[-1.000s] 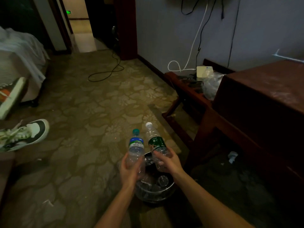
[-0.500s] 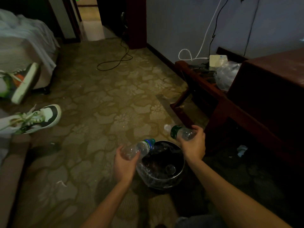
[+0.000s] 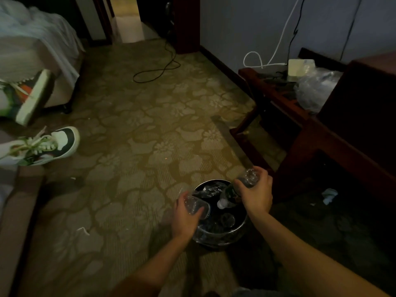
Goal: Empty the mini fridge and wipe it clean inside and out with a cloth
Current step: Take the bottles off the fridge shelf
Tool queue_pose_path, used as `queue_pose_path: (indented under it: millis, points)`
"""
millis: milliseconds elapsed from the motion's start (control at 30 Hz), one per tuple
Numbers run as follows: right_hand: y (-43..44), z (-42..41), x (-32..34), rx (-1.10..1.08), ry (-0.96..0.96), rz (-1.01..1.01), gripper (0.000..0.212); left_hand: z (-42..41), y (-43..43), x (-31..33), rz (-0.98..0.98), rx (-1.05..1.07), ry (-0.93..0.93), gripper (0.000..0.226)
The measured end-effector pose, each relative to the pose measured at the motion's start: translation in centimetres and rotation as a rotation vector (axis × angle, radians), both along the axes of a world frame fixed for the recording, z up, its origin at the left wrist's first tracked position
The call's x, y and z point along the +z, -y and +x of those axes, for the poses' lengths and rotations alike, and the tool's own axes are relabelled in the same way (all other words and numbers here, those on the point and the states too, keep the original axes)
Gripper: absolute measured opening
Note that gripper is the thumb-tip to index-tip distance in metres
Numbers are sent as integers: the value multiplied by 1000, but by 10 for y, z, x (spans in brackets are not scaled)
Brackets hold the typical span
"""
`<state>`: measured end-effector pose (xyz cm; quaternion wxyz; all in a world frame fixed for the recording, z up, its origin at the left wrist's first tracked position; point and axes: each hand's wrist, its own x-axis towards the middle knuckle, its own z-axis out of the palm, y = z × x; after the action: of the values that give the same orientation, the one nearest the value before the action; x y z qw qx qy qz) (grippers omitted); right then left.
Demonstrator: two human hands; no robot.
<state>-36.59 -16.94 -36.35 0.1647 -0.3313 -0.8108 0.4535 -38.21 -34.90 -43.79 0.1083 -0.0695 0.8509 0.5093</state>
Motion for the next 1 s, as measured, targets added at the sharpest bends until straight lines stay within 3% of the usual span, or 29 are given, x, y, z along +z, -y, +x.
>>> queue_pose_path:
  millis: [167, 400, 533, 1000]
  points:
    - [-1, 1, -13, 50, 42, 54, 70, -18, -32, -25, -93, -157, 37, 64]
    - [-5, 2, -25, 140, 61, 205, 66, -35, -54, -60, -247, -226, 164, 63]
    - [0, 2, -29, 202, 55, 262, 67, -34, -50, -74, -385, -231, 257, 50]
    - [-2, -4, -35, 161, -44, 237, 66, -37, -42, -58, -562, -726, 260, 35]
